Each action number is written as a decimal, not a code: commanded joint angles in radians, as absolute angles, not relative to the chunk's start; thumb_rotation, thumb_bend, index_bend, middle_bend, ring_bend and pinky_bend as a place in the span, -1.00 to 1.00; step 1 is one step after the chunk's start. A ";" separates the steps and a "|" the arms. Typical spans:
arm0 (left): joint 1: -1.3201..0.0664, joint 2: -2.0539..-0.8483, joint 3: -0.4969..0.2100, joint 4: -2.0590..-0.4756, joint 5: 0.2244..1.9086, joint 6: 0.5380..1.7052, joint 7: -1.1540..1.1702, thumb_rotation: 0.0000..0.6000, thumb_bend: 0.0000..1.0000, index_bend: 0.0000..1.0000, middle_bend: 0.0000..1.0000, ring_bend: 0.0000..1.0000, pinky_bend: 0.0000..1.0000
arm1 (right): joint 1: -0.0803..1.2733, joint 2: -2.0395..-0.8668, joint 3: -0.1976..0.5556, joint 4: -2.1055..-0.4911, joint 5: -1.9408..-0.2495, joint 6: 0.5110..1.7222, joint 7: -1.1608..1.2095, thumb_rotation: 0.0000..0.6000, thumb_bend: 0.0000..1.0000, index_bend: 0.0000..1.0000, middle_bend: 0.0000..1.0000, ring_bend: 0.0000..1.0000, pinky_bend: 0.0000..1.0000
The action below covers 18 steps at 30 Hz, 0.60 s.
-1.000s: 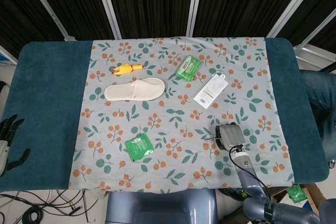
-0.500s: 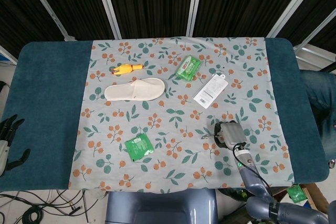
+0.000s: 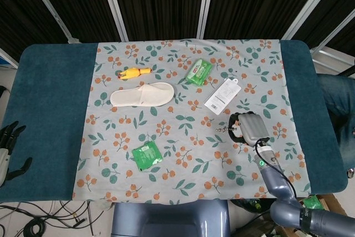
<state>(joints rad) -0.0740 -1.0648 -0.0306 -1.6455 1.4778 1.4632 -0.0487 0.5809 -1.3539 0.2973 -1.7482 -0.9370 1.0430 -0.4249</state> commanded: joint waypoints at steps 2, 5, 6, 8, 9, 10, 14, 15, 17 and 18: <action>-0.073 -1.064 -0.031 -1.644 1.478 1.464 -0.052 1.00 -0.33 -0.82 -0.99 -0.95 -0.76 | 0.661 -1.299 0.356 -1.826 -0.827 1.044 -0.536 1.00 -0.02 0.23 -0.10 -0.07 -0.41; -0.073 -1.063 -0.030 -1.644 1.480 1.465 -0.056 1.00 -0.33 -0.82 -0.99 -0.95 -0.76 | 0.722 -1.291 0.375 -1.842 -0.737 1.050 -0.615 1.00 -0.02 0.23 -0.10 -0.07 -0.41; -0.073 -1.063 -0.030 -1.644 1.481 1.466 -0.057 1.00 -0.33 -0.82 -0.99 -0.95 -0.76 | 0.734 -1.293 0.378 -1.843 -0.722 1.055 -0.630 1.00 -0.02 0.24 -0.10 -0.07 -0.41; -0.073 -1.063 -0.031 -1.644 1.481 1.466 -0.059 1.00 -0.33 -0.82 -0.99 -0.95 -0.76 | 0.769 -1.302 0.382 -1.842 -0.684 1.072 -0.675 1.00 -0.02 0.24 -0.10 -0.07 -0.41; -0.073 -1.063 -0.031 -1.644 1.481 1.466 -0.059 1.00 -0.33 -0.82 -0.99 -0.95 -0.76 | 0.786 -1.308 0.382 -1.840 -0.668 1.082 -0.697 1.00 -0.02 0.24 -0.10 -0.07 -0.41; -0.073 -1.063 -0.031 -1.644 1.481 1.466 -0.060 1.00 -0.33 -0.82 -0.99 -0.95 -0.76 | 0.802 -1.317 0.381 -1.836 -0.653 1.093 -0.718 1.00 -0.02 0.24 -0.10 -0.07 -0.41; -0.073 -1.064 -0.030 -1.645 1.484 1.466 -0.061 1.00 -0.33 -0.82 -0.99 -0.95 -0.76 | 0.868 -1.369 0.368 -1.797 -0.607 1.143 -0.805 1.00 -0.02 0.24 -0.10 -0.07 -0.41; -0.073 -1.064 -0.030 -1.645 1.484 1.466 -0.061 1.00 -0.33 -0.82 -0.99 -0.95 -0.76 | 0.881 -1.382 0.366 -1.785 -0.594 1.151 -0.820 1.00 -0.02 0.24 -0.10 -0.07 -0.41; -0.073 -1.064 -0.030 -1.646 1.485 1.468 -0.063 1.00 -0.33 -0.82 -0.99 -0.95 -0.76 | 0.907 -1.408 0.365 -1.760 -0.561 1.158 -0.843 1.00 -0.02 0.24 -0.10 -0.07 -0.41; -0.073 -1.064 -0.030 -1.646 1.485 1.468 -0.064 1.00 -0.33 -0.82 -0.99 -0.95 -0.76 | 0.919 -1.420 0.367 -1.749 -0.544 1.160 -0.850 1.00 -0.02 0.24 -0.10 -0.07 -0.41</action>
